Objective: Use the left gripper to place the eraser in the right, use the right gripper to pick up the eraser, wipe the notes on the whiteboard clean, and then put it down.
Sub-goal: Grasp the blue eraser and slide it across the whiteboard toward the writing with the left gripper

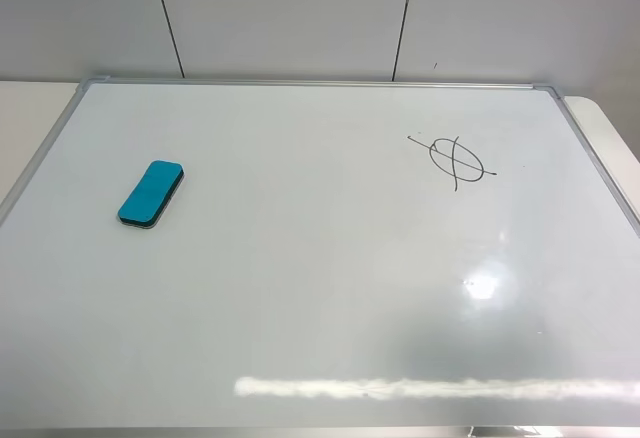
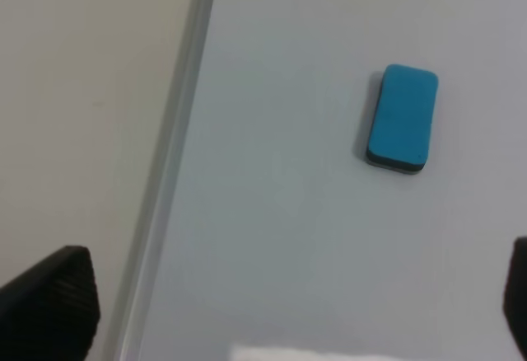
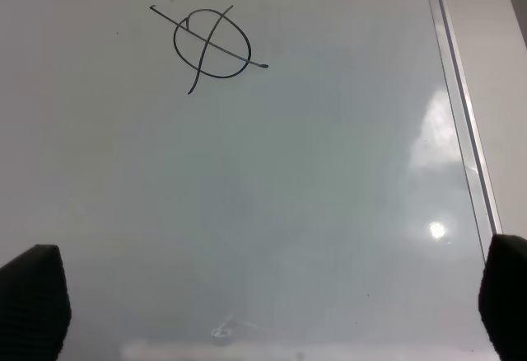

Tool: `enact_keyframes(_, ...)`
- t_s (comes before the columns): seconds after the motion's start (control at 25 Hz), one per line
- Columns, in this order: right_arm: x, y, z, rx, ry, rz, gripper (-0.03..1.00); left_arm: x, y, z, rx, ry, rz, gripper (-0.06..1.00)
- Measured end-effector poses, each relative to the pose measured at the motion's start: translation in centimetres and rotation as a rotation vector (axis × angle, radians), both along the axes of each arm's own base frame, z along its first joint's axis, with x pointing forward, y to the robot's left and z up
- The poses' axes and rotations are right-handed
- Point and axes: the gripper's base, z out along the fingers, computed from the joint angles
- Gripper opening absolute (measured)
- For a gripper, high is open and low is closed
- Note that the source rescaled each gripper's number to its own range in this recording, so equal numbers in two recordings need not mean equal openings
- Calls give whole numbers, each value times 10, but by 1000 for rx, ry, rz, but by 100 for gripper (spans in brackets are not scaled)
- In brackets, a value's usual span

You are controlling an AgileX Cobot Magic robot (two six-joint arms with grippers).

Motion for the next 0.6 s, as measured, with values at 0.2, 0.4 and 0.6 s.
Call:
enact_keyframes(0.2, 0, 0, 0, 0, 0, 0, 100, 0, 0, 0, -1, 0, 1, 100)
enact_keyframes(0.4, 0, 0, 0, 0, 0, 0, 100, 0, 0, 0, 0, 0, 0, 100)
enact_keyframes(0.6, 0, 0, 0, 0, 0, 0, 100, 0, 0, 0, 0, 0, 0, 100)
